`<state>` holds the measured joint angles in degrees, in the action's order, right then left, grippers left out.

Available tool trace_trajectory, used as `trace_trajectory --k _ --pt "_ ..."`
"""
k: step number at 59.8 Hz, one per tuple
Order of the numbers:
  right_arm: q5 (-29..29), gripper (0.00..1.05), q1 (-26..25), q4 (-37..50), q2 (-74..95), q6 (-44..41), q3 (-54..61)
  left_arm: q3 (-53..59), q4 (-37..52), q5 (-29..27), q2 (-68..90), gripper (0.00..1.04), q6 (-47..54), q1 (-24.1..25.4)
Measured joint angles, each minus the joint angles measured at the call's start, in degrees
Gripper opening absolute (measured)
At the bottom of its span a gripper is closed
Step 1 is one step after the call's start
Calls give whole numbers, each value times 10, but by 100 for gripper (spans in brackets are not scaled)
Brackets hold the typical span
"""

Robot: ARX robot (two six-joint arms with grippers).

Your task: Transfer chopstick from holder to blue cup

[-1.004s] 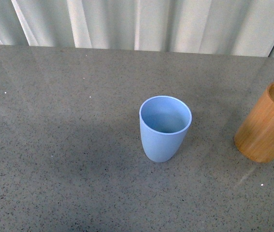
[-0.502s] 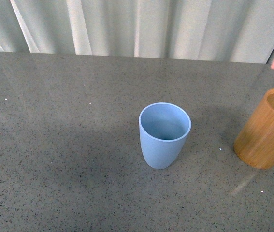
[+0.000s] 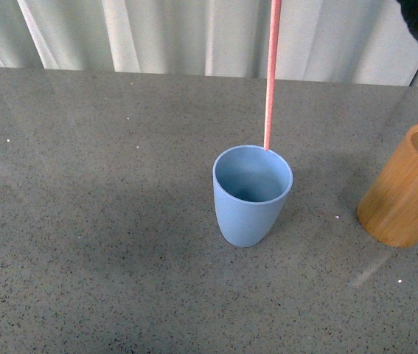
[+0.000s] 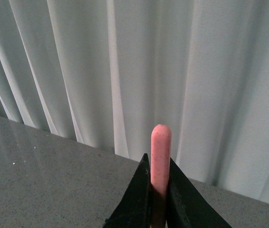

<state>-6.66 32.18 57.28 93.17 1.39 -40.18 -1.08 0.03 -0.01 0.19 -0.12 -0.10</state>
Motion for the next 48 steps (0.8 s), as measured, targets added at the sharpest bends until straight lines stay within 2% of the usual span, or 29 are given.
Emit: trace_trajectory --k 14,48 --pt "-9 3 13 18 15 4 8 0 0 0 0 98 0 0" --pt "-13 3 8 69 44 6 62 0 0 0 0 98 0 0"
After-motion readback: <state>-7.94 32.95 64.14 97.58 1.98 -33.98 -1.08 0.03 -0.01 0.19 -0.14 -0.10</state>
